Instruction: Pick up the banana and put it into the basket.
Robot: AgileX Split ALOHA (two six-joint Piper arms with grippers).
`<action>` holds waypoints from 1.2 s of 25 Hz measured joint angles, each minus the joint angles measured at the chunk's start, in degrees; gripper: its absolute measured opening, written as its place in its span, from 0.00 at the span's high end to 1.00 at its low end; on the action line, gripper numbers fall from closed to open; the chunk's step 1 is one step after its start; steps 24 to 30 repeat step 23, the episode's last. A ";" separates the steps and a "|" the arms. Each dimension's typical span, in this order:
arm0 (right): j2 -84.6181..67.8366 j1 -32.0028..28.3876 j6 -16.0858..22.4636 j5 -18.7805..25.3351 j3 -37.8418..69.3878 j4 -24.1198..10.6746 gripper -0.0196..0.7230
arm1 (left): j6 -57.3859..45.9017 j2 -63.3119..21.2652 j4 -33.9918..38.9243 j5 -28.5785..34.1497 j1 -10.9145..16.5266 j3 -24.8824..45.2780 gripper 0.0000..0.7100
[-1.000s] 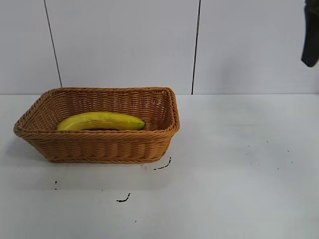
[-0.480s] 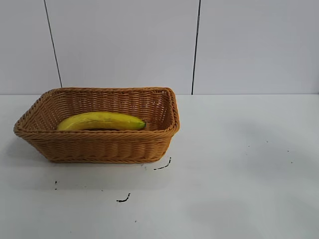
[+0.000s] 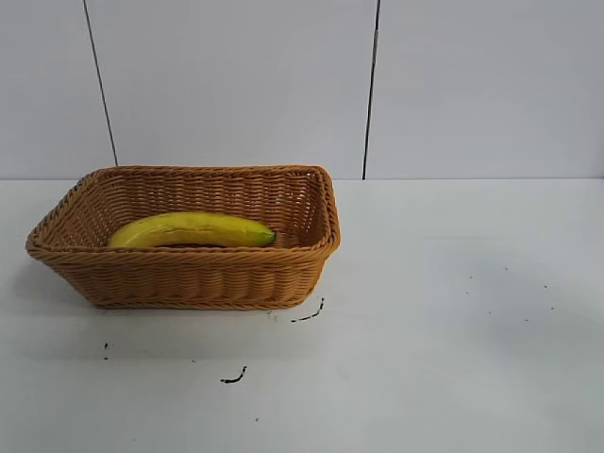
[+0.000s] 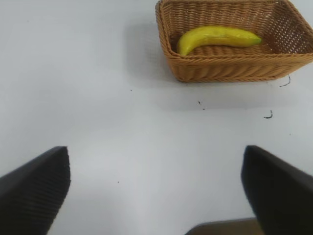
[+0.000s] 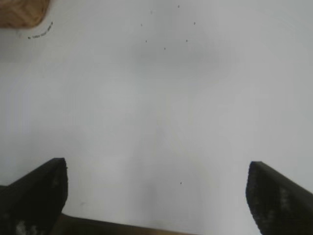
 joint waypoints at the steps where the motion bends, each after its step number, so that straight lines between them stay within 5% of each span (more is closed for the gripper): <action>1: -2.25 0.00 0.00 -0.06 0.00 0.00 0.04 | 0.00 0.00 0.00 0.00 0.00 0.00 0.03; 7: -13.58 0.00 0.00 -0.10 0.00 0.06 0.04 | 0.00 0.00 0.00 0.00 0.00 0.00 0.03; 30: -13.91 0.00 0.00 -0.03 0.00 0.24 0.04 | 0.00 0.00 0.00 0.00 0.00 0.00 0.03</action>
